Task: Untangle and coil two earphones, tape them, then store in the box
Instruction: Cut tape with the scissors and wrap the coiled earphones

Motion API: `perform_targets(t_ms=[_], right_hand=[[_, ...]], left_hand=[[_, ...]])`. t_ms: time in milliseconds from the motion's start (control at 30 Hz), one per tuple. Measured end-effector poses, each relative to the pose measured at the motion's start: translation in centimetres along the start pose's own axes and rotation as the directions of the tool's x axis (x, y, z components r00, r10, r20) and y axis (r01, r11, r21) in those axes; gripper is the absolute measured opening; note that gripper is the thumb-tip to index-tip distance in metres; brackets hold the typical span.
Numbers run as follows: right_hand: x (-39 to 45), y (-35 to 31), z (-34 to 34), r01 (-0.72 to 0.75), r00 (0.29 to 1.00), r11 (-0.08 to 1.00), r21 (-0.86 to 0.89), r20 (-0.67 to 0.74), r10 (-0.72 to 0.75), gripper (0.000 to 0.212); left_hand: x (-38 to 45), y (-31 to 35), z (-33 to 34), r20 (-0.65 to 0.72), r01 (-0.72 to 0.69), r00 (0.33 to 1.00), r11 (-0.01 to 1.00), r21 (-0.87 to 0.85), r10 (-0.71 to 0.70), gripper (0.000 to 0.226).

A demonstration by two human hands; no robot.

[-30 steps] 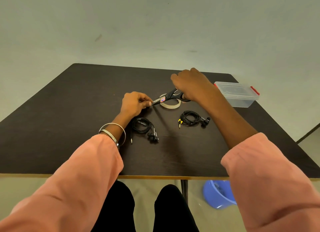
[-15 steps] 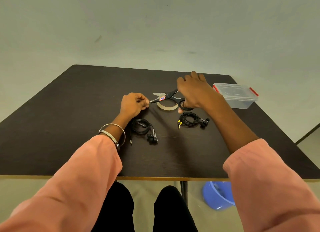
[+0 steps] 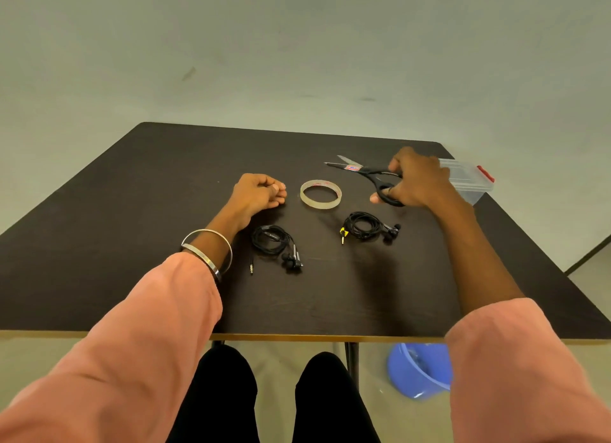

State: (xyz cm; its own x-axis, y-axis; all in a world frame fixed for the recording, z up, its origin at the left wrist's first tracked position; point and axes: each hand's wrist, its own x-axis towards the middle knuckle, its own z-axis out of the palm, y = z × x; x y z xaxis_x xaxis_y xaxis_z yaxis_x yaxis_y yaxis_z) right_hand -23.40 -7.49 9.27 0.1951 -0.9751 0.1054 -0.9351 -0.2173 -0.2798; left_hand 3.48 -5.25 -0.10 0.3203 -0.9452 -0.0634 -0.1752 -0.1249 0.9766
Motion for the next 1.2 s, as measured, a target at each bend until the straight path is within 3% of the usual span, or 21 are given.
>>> perform_targets(t_ms=[133, 233, 367, 500, 600, 667, 700, 767, 833, 933, 1100, 1200], right_hand=[[-2.6, 3.8, 1.2, -0.168, 0.985, 0.936, 0.309, 0.017, 0.171, 0.057], [-4.5, 6.3, 3.1, -0.287, 0.95, 0.852, 0.438, 0.015, 0.313, 0.049], [-5.5, 8.0, 5.2, -0.399, 0.901, 0.83, 0.39, 0.001, 0.433, 0.033], [-5.4, 7.9, 5.2, -0.446, 0.891, 0.873, 0.199, 0.003, 0.454, 0.039], [-5.8, 7.0, 4.2, -0.427, 0.903, 0.904, 0.04, -0.038, 0.428, 0.034], [-6.0, 5.7, 3.5, -0.295, 0.936, 0.947, 0.127, -0.16, 0.313, 0.023], [-6.2, 4.9, 3.3, -0.191, 0.944, 0.947, 0.259, -0.216, 0.249, 0.017], [-6.3, 3.0, 3.1, -0.048, 0.964, 0.786, 0.616, -0.178, 0.198, 0.014], [-6.2, 0.8, 3.5, -0.071, 0.989, 0.55, 0.832, -0.011, 0.144, 0.02], [-5.4, -1.1, 4.6, -0.193, 0.979, 0.367, 0.91, 0.157, 0.127, 0.025], [-4.0, -2.7, 5.9, -0.29, 0.954, 0.163, 0.943, 0.271, 0.128, 0.028], [-3.6, -2.8, 6.3, -0.306, 0.946, 0.092, 0.948, 0.292, 0.138, 0.009]], left_hand=[[-1.0, 1.5, 1.0, 0.013, -0.047, 0.999, 0.999, 0.011, 0.047, 0.019], [-2.0, 2.7, 2.2, 0.042, -0.06, 0.997, 0.992, -0.111, 0.065, 0.02], [-3.2, 3.9, 4.2, 0.111, -0.003, 0.993, 0.948, -0.319, 0.04, 0.019], [-4.3, 4.4, 6.3, 0.173, 0.092, 0.985, 0.89, -0.447, -0.014, 0.018], [-5.1, 4.2, 7.3, 0.226, 0.15, 0.973, 0.867, -0.476, -0.044, 0.018], [-5.5, 3.9, 7.5, 0.254, 0.168, 0.966, 0.861, -0.48, -0.046, 0.019], [-5.7, 3.8, 7.6, 0.261, 0.171, 0.964, 0.861, -0.479, -0.047, 0.019], [-5.9, 3.9, 8.2, 0.264, 0.166, 0.964, 0.869, -0.466, -0.042, 0.019], [-6.3, 3.9, 8.4, 0.273, 0.151, 0.962, 0.878, -0.454, -0.024, 0.02], [-6.9, 3.8, 8.6, 0.288, 0.117, 0.957, 0.899, -0.422, 0.01, 0.021], [-7.4, 3.6, 8.4, 0.277, 0.075, 0.96, 0.915, -0.397, 0.042, 0.02], [-7.4, 3.4, 8.3, 0.284, 0.062, 0.957, 0.92, -0.386, 0.055, 0.023]])
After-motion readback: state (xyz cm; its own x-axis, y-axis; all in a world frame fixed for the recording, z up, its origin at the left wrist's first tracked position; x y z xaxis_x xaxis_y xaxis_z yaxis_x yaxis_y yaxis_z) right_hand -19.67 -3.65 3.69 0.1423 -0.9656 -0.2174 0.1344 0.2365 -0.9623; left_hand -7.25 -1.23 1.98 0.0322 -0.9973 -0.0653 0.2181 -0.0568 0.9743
